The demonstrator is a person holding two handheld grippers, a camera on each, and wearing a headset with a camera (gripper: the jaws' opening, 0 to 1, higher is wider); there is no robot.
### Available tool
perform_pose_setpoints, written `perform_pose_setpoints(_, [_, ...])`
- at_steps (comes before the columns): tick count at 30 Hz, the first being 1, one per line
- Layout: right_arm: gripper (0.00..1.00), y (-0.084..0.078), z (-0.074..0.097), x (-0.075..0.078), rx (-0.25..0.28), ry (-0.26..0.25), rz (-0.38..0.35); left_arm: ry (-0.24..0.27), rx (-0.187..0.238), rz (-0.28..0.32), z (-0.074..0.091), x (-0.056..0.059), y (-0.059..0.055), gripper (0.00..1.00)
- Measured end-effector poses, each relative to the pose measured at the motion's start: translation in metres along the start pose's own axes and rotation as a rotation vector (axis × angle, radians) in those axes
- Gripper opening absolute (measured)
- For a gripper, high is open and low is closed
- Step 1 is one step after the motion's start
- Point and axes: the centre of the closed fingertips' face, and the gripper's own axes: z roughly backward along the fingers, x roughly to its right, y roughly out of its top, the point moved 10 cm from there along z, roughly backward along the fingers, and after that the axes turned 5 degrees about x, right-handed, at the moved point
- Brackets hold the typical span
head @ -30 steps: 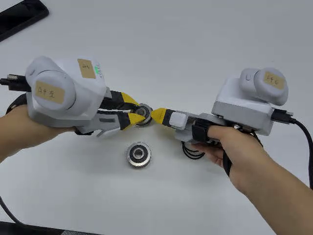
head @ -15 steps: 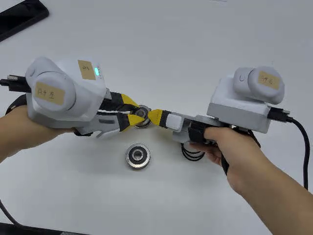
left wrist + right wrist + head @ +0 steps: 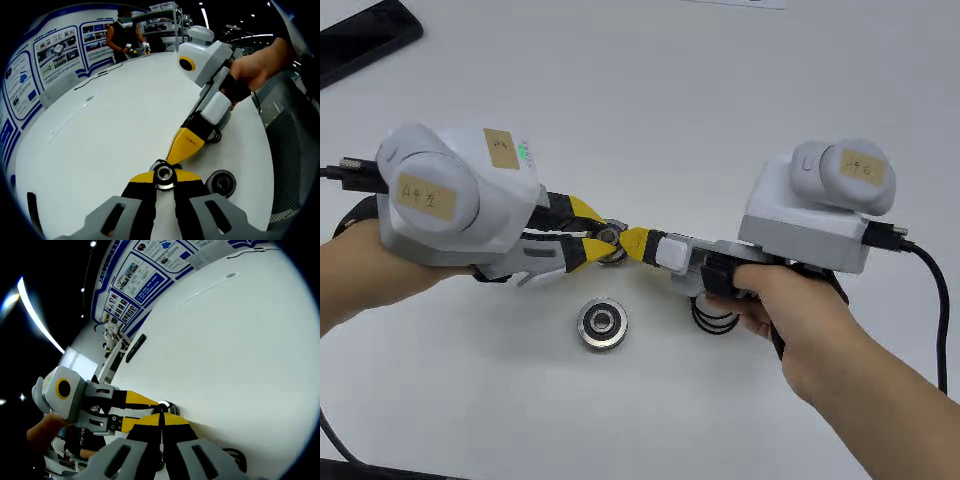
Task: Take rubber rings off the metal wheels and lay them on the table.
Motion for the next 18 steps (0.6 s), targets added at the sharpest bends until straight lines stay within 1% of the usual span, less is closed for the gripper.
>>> perform_pose_setpoints(5, [0.0, 0.001, -0.002, 0.001, -0.004, 0.004, 0.009, 0.0, 0.0, 0.0, 0.0, 0.001, 0.001, 0.12])
perform_pose_setpoints(9, [0.0, 0.001, -0.005, -0.001, -0.007, 0.013, 0.028, 0.002, 0.0, 0.0, 0.0, 0.001, 0.001, 0.12])
perform_pose_setpoints(10, [0.01, 0.003, -0.008, -0.004, 0.022, 0.035, 0.006, 0.002, 0.0, -0.001, 0.0, 0.001, 0.001, 0.12])
perform_pose_setpoints(11, [0.01, 0.004, -0.008, -0.005, 0.008, 0.026, 0.006, 0.002, -0.001, 0.0, 0.0, 0.001, 0.001, 0.12])
perform_pose_setpoints(12, [0.01, 0.006, -0.01, -0.006, 0.001, 0.016, 0.041, 0.003, -0.004, -0.005, 0.0, 0.002, 0.001, 0.12])
perform_pose_setpoints(13, [0.01, 0.007, -0.011, -0.007, -0.005, 0.015, 0.05, 0.002, -0.005, -0.007, 0.0, 0.002, 0.002, 0.12])
perform_pose_setpoints(15, [0.01, 0.007, -0.011, -0.007, -0.003, 0.027, 0.033, 0.001, -0.006, -0.007, 0.0, 0.002, 0.002, 0.12])
perform_pose_setpoints(18, [0.01, 0.008, -0.009, -0.006, -0.002, 0.023, 0.026, 0.002, -0.005, -0.006, 0.0, 0.001, 0.001, 0.12])
